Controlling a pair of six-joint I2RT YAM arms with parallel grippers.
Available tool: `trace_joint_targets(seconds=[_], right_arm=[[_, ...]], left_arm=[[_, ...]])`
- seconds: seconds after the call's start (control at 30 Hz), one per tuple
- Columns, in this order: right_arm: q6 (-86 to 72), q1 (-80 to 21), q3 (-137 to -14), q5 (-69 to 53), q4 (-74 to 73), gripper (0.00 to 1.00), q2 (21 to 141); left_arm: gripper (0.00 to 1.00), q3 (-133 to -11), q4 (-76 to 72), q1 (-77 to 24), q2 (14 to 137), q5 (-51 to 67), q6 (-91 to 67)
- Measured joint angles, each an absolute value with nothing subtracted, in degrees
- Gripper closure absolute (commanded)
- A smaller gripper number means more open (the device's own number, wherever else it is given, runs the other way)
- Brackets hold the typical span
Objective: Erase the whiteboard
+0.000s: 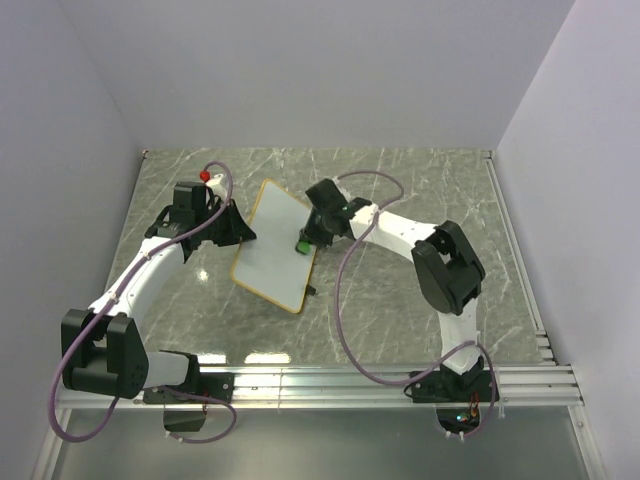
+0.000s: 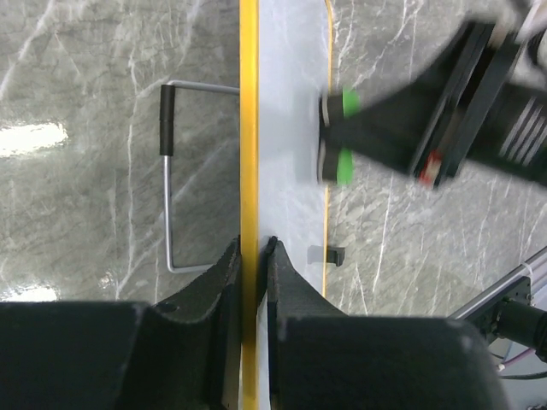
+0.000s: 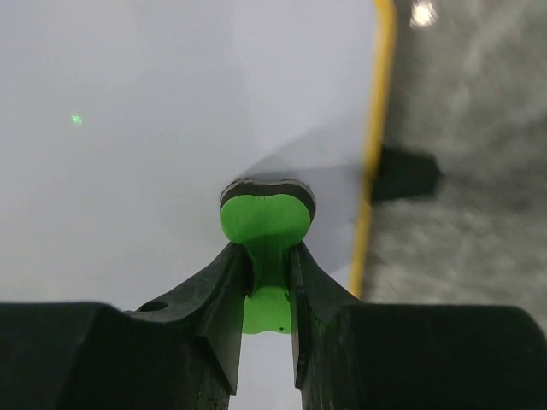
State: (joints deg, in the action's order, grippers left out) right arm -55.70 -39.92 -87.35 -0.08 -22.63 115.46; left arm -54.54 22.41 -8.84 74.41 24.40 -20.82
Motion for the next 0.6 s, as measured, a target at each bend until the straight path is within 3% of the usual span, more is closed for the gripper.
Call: trace_joint_targets(seconds=[0.17,0.6], right_arm=[[-55.9,-42.7,-80.2,1.0,-23.3,1.00,111.8],[-54.9,-42.0,-81.9,3.0,-26.0,1.00,109.4]], left_arm=[[1.00,-54.5,22.2,-8.8,74.3,24.4,-20.8],[1.00,-54.5,22.0,-9.4,74.0,24.4,-20.8]])
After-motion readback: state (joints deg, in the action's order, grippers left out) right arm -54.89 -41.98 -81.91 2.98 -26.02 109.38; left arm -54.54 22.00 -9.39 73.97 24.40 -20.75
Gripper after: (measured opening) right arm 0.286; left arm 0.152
